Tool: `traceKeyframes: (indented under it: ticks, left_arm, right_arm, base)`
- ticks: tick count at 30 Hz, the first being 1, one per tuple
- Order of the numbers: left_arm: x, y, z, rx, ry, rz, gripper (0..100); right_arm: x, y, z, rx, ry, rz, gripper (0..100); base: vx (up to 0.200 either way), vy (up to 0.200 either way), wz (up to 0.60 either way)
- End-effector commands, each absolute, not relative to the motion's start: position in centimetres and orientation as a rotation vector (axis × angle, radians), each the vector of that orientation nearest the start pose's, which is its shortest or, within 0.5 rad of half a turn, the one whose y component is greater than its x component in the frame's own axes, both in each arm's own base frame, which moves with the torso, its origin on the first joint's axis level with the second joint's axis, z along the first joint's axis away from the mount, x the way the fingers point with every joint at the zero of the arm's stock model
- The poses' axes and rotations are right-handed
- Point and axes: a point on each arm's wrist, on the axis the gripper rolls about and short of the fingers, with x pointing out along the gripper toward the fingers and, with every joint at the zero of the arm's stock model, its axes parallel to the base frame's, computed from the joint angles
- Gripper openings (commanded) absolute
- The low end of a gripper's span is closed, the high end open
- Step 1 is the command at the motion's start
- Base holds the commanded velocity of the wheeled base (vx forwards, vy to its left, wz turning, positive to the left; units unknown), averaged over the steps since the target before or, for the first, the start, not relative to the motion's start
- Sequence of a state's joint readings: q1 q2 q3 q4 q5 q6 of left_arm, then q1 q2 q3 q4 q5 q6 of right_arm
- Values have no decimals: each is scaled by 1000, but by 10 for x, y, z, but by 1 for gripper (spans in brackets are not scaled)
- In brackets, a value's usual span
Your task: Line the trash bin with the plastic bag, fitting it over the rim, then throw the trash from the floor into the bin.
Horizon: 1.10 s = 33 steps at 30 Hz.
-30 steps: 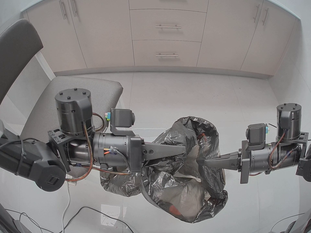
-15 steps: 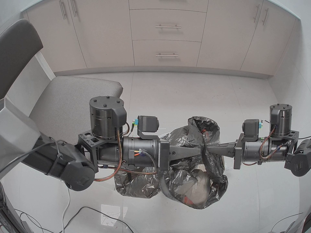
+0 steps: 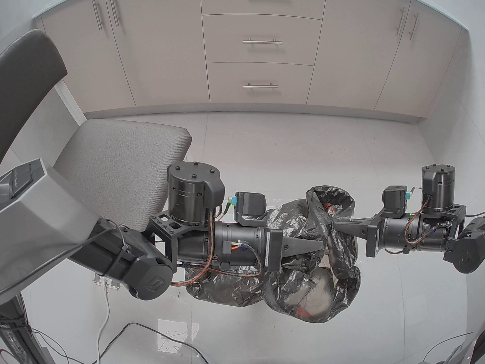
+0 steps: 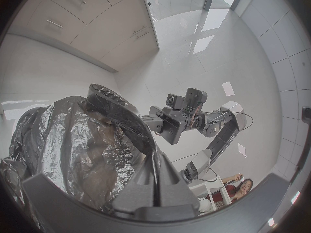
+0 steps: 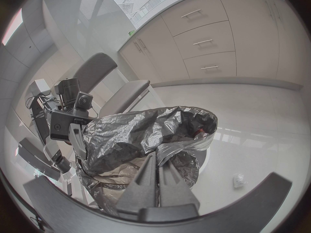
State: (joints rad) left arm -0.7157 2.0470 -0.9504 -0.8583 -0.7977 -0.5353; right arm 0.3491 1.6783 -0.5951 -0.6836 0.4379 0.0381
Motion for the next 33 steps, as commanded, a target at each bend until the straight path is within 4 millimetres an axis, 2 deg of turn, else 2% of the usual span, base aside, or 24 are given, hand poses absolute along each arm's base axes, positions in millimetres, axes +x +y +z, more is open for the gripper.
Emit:
traceKeyframes:
  ticks: [1, 11, 16, 23, 26, 33]
  left_arm:
    - [276, -267, 116, -434, 675, -1403, 0]
    - [272, -272, 114, -429, 688, -1415, 0]
    - [273, -276, 104, -427, 713, -1409, 0]
    - [281, -273, 96, -431, 707, -1315, 0]
    - [285, -268, 97, -433, 680, -1238, 0]
    - [285, -262, 105, -412, 557, -928, 0]
  right_arm:
    - [252, 93, 144, 34, 401, 744, 0]
    - [248, 90, 145, 1, 388, 747, 0]
    - [247, 89, 144, -23, 409, 750, 0]
    - [252, 90, 141, -15, 418, 745, 0]
    - [254, 92, 138, -14, 428, 750, 0]
    - [255, 97, 134, -14, 439, 765, 0]
  base:
    - [0, 0, 0]
    - [0, 0, 0]
    - [0, 0, 0]
    - [0, 0, 0]
    - [0, 0, 0]
    - [0, 0, 0]
